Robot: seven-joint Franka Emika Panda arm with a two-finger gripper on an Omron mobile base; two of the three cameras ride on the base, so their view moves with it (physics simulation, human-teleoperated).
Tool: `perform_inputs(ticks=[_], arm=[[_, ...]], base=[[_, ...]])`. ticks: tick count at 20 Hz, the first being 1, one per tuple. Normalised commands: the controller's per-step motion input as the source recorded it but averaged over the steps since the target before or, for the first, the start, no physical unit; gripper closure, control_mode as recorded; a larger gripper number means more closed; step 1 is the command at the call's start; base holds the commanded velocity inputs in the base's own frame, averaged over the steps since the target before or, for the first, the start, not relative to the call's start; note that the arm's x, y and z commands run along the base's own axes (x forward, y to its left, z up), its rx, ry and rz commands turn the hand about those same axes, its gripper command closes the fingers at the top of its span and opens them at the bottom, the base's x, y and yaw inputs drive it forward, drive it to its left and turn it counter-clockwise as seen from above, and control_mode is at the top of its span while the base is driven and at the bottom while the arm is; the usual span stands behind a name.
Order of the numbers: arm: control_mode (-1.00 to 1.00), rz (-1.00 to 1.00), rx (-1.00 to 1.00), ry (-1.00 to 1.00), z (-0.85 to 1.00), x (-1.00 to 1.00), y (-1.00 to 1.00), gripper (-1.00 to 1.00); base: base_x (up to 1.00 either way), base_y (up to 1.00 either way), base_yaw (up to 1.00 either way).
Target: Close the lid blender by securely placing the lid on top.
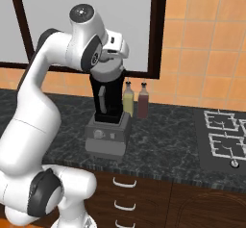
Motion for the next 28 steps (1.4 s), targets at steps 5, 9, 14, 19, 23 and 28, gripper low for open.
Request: perform_inputs(ticks=[5, 9, 14, 19, 23, 28], arm=[[-1.0, 0.0, 0.0, 0.06, 0.6, 0.0, 0.12, 1.0], [-1.0, 0.0, 0.0, 0.01, 0.14, 0.0, 0.02, 1.0], [-1.0, 0.0, 0.0, -0.09, 0.0, 0.0, 0.0, 1.0], [-1.0, 0.0, 0.0, -0.09, 0.0, 0.0, 0.0, 1.0], [-1.0, 0.0, 0.0, -0.07, 0.0, 0.0, 0.0, 1.0], [-1.0, 0.0, 0.0, -0.06, 0.0, 0.0, 0.0, 1.0]], base=[[0.0, 0.0, 0.0], [0.0, 0.0, 0.0], [0.0, 0.0, 0.0], [0.0, 0.0, 0.0], [0.0, 0.0, 0.0], [0.0, 0.0, 0.0]])
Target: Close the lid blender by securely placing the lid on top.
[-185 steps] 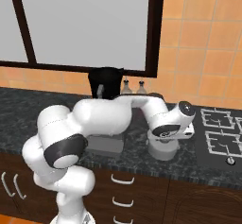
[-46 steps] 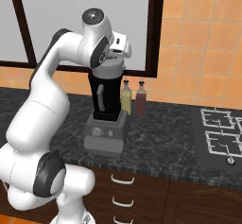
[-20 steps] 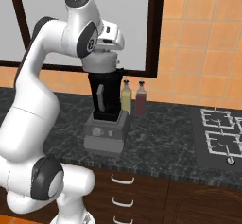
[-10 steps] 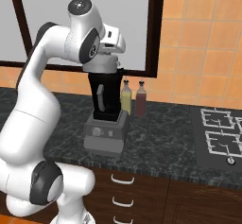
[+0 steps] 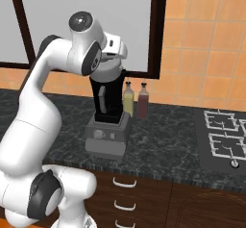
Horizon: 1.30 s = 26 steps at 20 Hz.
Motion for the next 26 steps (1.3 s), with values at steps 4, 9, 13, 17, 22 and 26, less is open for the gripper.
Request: perform_inputs(ticks=[4, 9, 13, 17, 22, 26], arm=[[-1.0, 0.0, 0.0, -0.04, 0.0, 0.0, 0.0, 1.0], [-1.0, 0.0, 0.0, 0.01, 0.23, 0.0, 0.0, 1.0], [-1.0, -0.01, 0.0, 0.05, 0.42, -0.04, 0.0, 1.0], [-1.0, 0.0, 0.0, 0.02, 0.19, -0.01, 0.0, 1.0], [-1.0, 0.0, 0.0, 0.0, 0.0, 0.0, -0.01, 1.0], [-1.0, 0.0, 0.0, 0.0, 0.0, 0.0, -0.04, 1.0]], base=[[0.0, 0.0, 0.0], [0.0, 0.0, 0.0], [0.0, 0.0, 0.0], [0.0, 0.0, 0.0], [0.0, 0.0, 0.0], [0.0, 0.0, 0.0]])
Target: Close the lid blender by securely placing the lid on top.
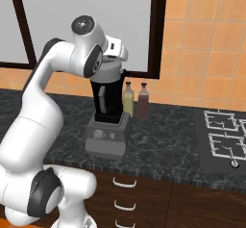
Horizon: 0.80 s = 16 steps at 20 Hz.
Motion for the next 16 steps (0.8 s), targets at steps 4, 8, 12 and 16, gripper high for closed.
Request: perform_inputs(ticks=[4, 8, 12, 16], arm=[[-1.0, 0.0, 0.0, 0.0, 0.0, 0.0, -0.05, 1.0], [-1.0, -0.01, 0.0, 0.0, 0.0, 0.0, -0.16, 1.0], [-1.0, -0.02, 0.0, 0.0, 0.0, 0.01, -0.29, 1.0], [-1.0, -0.02, 0.0, 0.0, 0.0, 0.03, -0.23, 1.0]], base=[[0.0, 0.0, 0.0], [0.0, 0.0, 0.0], [0.0, 0.0, 0.0], [0.0, 0.0, 0.0]])
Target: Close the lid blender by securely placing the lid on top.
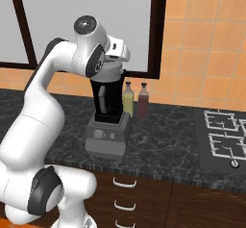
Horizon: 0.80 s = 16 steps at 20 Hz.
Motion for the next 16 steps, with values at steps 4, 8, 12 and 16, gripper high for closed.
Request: perform_inputs(ticks=[4, 8, 12, 16], arm=[[-1.0, -0.03, 0.0, 0.0, 0.0, 0.04, -0.22, 1.0], [-1.0, -0.02, 0.0, -0.05, 0.0, 0.09, -0.15, 1.0], [-1.0, 0.0, 0.0, -0.19, 0.0, 0.04, -0.01, 1.0], [-1.0, 0.0, 0.0, -0.29, 0.05, 0.0, 0.0, 1.0]], base=[[0.0, 0.0, 0.0], [0.0, 0.0, 0.0], [0.0, 0.0, 0.0], [0.0, 0.0, 0.0]])
